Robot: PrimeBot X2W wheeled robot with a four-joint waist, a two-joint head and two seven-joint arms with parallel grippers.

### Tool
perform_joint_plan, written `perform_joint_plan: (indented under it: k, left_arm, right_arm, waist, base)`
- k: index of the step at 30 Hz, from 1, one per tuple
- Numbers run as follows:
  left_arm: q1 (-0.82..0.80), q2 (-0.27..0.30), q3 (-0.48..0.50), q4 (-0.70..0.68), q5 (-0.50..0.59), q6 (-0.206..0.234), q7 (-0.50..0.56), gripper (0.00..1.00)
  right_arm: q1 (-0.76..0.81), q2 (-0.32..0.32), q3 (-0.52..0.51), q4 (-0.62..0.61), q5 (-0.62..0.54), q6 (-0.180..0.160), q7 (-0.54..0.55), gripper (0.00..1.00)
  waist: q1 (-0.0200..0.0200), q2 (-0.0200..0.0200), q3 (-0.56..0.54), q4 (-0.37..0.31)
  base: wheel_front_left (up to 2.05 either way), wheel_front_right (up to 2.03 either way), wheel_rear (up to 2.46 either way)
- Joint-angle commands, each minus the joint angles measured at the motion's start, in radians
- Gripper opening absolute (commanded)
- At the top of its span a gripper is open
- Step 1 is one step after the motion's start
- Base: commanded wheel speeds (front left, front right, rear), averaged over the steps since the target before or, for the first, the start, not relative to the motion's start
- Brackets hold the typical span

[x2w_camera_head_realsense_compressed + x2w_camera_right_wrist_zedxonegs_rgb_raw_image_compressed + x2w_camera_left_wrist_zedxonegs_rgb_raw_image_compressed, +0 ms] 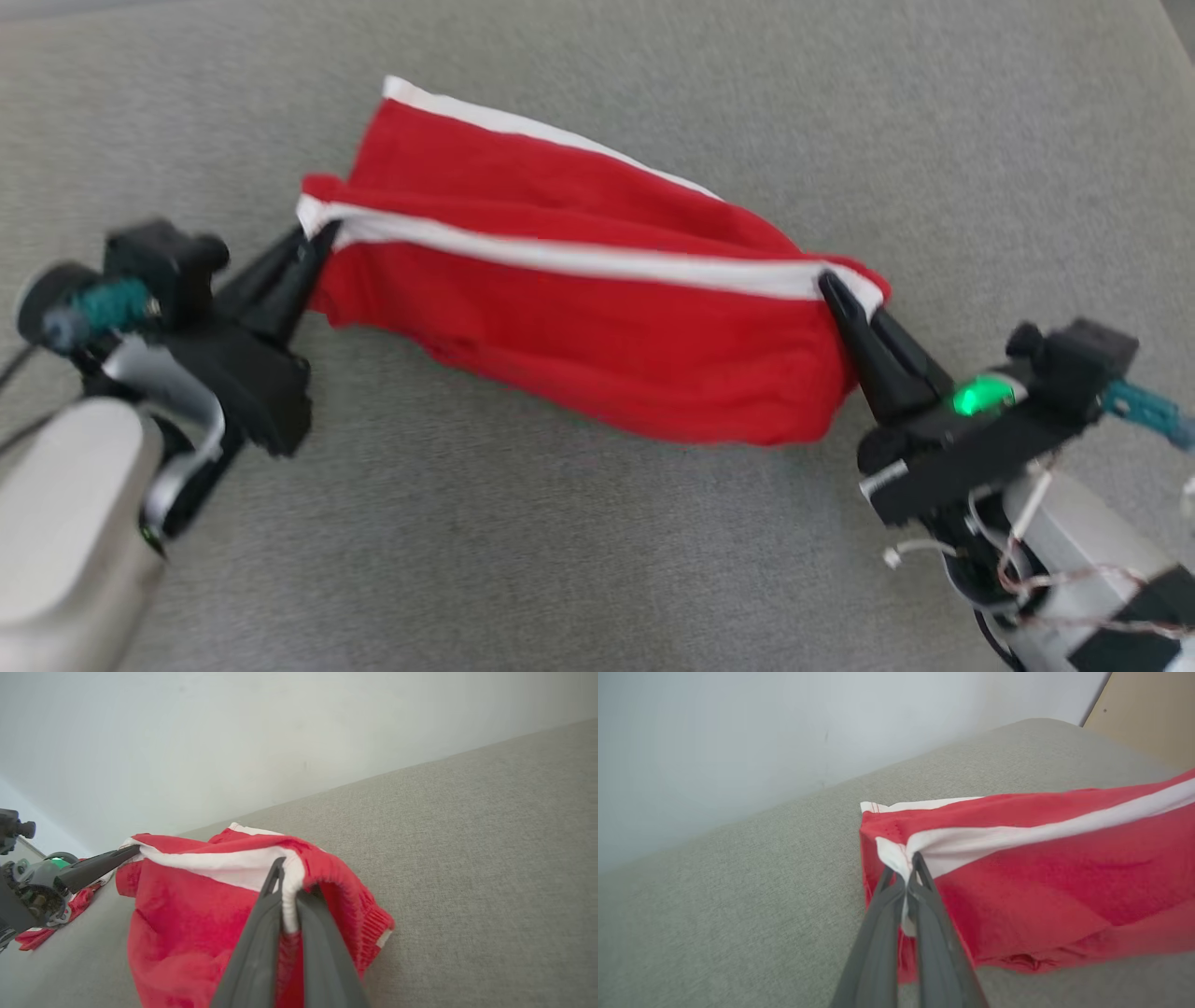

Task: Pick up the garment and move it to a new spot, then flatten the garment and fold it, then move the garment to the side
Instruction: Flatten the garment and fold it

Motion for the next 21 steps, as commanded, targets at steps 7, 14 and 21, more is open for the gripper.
perform_joint_plan:
  k: [7, 14, 21]
  left_arm:
    - [-0.200, 0.046, -0.139, 0.164, -0.090, 0.002, -0.013, 0.00]
    - [-0.325, 0.047, -0.256, 0.261, -0.124, 0.002, -0.055, 0.00]
    - [-0.418, 0.041, -0.353, 0.370, -0.140, 0.002, -0.128, 0.38]
  right_arm:
    - [-0.149, 0.067, 0.047, 0.143, 0.013, 0.000, -0.022, 0.00]
    - [-0.215, 0.108, 0.046, 0.223, 0.001, 0.001, -0.028, 0.00]
    - [-0.237, 0.149, 0.035, 0.252, -0.034, 0.001, -0.028, 1.00]
  waist:
    - [-0.0003, -0.0002, 0.095, -0.080]
    - [-0.0003, -0.0002, 0.107, -0.082]
    - [-0.0003, -0.0002, 0.107, -0.084]
  base:
    - [0.00, 0.00, 0.00]
    - [0.00, 0.00, 0.00]
    - [0.00, 0.00, 0.00]
